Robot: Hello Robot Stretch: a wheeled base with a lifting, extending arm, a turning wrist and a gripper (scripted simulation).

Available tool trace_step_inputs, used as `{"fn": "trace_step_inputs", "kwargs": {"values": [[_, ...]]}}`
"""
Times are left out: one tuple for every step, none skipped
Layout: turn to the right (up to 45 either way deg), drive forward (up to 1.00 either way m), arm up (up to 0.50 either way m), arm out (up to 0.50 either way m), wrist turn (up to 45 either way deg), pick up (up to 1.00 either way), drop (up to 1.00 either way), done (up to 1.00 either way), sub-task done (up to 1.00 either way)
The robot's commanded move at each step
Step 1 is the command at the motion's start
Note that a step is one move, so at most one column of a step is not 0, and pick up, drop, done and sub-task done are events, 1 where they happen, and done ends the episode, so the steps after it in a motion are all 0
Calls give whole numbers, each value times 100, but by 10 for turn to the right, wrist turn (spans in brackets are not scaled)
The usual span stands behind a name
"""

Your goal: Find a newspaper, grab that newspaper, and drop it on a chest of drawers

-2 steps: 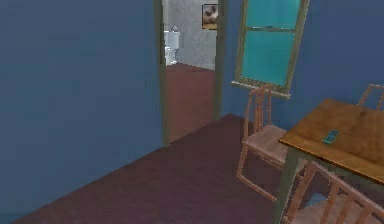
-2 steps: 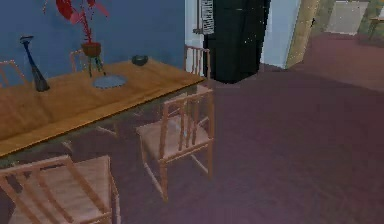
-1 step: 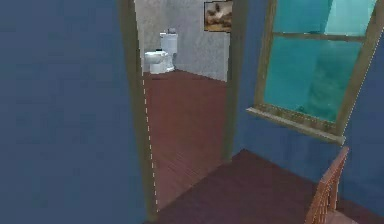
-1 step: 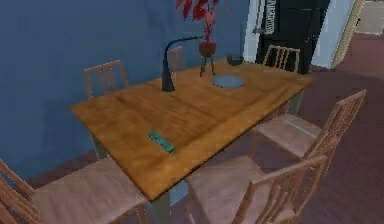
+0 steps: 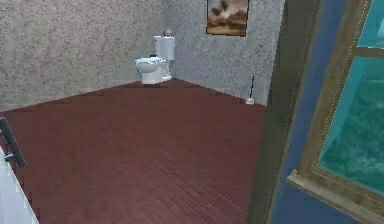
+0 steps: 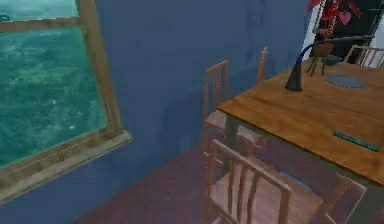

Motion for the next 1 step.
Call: {"fn": "trace_step_inputs", "kwargs": {"values": [[180, 0, 0, 0, 0, 0, 0, 0, 0]]}}
